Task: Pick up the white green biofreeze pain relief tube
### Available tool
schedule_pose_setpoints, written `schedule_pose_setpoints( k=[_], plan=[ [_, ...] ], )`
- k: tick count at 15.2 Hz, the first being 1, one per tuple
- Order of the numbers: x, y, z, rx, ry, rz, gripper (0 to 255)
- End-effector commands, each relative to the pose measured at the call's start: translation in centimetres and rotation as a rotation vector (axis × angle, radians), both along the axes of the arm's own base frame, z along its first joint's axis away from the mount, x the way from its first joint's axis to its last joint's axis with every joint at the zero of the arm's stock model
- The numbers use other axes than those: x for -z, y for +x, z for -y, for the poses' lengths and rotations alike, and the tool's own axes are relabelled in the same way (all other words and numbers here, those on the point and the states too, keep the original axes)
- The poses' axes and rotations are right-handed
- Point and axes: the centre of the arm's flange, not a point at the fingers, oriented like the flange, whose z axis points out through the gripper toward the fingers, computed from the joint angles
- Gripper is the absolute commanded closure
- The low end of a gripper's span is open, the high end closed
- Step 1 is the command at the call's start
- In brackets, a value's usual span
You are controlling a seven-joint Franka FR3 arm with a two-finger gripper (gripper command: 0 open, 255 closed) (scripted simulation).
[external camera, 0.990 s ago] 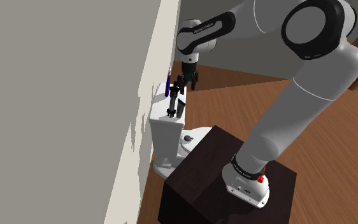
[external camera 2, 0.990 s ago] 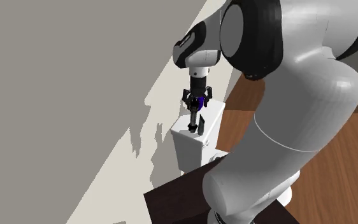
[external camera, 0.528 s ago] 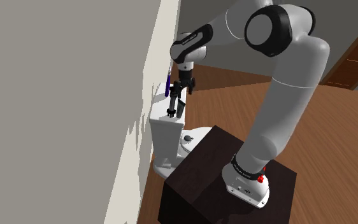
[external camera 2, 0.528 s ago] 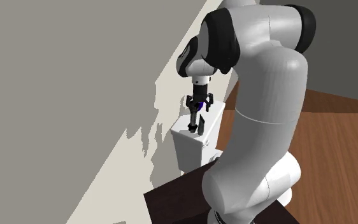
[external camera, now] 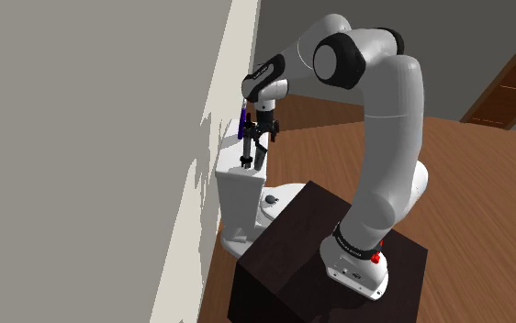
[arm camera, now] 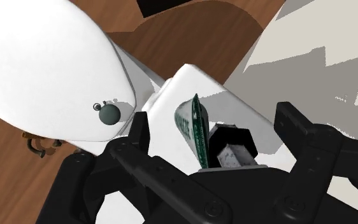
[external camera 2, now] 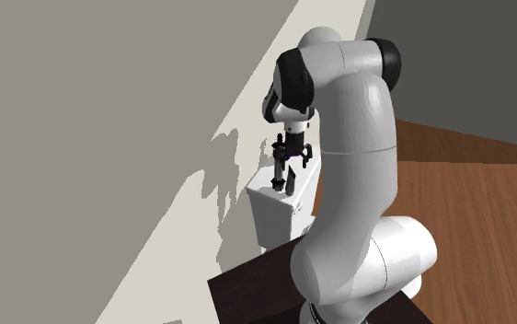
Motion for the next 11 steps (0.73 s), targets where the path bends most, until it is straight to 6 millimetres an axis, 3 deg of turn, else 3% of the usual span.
schedule_pose_setpoints(
  k=[1,7,9,10,11],
  plan=[
    [1.7,0.4,0.5,0.007,-0.001,-0.005,0],
    [5.2,0.4,0.5,0.007,-0.001,-0.005,0],
    [5.2,0.4,0.5,0.007,-0.001,-0.005,0],
    [5.2,0.4,0.5,0.007,-0.001,-0.005,255],
    [5.2,0.4,0.5,0.007,-0.001,-0.005,255]
  ],
)
